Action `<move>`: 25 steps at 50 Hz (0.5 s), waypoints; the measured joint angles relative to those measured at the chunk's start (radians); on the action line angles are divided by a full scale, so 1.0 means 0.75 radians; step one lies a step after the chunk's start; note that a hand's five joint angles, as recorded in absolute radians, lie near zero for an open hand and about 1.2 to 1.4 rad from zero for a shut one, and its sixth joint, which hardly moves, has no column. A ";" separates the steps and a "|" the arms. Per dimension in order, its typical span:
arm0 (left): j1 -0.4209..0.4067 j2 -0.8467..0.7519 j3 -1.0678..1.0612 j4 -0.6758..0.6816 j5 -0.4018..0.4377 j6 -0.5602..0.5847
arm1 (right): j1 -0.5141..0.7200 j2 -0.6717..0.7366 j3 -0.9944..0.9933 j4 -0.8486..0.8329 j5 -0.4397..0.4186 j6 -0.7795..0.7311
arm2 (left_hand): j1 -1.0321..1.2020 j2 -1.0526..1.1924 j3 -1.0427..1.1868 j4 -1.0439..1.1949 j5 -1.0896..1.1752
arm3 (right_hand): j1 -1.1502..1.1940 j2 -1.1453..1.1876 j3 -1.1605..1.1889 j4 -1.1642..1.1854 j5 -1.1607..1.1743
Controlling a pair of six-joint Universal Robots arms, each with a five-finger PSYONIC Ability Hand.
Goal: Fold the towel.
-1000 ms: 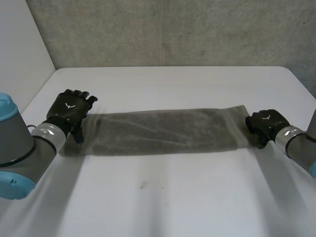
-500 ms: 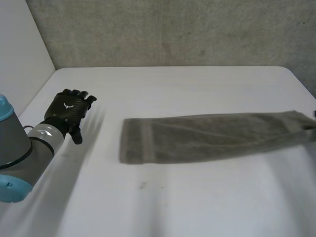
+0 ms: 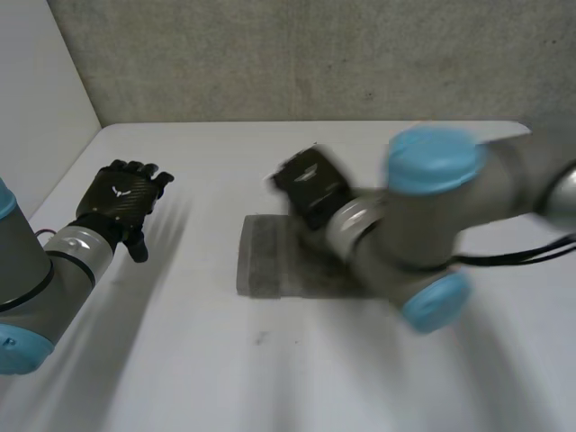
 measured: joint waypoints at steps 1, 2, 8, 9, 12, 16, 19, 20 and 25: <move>0.000 0.000 0.000 0.000 0.000 0.000 | 0.039 0.038 -0.022 0.003 0.008 -0.010 | 0.000 0.000 0.000 0.000 0.000 | 0.000 0.000 0.000 0.000 0.000; -0.001 0.000 -0.001 0.000 0.000 0.000 | 0.075 0.077 -0.043 0.006 0.015 -0.024 | 0.000 0.000 0.000 0.000 0.000 | 0.000 0.000 0.000 0.000 0.000; -0.003 0.000 -0.005 0.001 0.001 0.001 | 0.156 0.172 -0.088 0.021 0.039 -0.101 | 0.000 0.000 0.000 0.000 0.000 | -0.486 -0.489 -0.499 -0.463 -0.478; -0.004 0.000 -0.005 0.002 0.001 0.001 | 0.156 0.165 -0.086 0.022 0.044 -0.103 | 0.000 0.000 0.000 0.000 0.000 | -0.731 -0.734 -0.710 -0.706 -0.733; -0.004 0.000 -0.007 0.005 0.001 0.001 | 0.138 0.107 -0.055 0.024 0.064 -0.070 | 0.000 0.000 0.000 0.000 0.000 | -1.316 -1.317 -1.346 -1.329 -1.363; -0.004 0.000 -0.008 0.008 0.002 0.002 | 0.060 -0.014 0.039 0.026 0.087 0.021 | 0.000 0.000 0.000 0.000 0.000 | -1.454 -1.430 -1.491 -1.448 -1.472; -0.004 0.000 -0.008 0.008 0.002 0.003 | -0.037 -0.116 0.155 0.024 0.092 0.085 | 0.000 0.000 0.000 0.000 0.000 | -1.457 -1.430 -1.491 -1.448 -1.472; -0.005 0.000 -0.009 0.008 0.002 0.003 | -0.079 -0.153 0.208 0.023 0.090 0.104 | 0.000 0.000 0.000 0.000 0.000 | -1.457 -1.430 -1.491 -1.448 -1.472; -0.009 0.000 -0.010 0.009 0.002 0.003 | -0.271 -0.264 0.449 0.010 0.074 0.138 | 0.000 0.000 0.000 0.000 0.000 | -1.457 -1.430 -1.491 -1.448 -1.472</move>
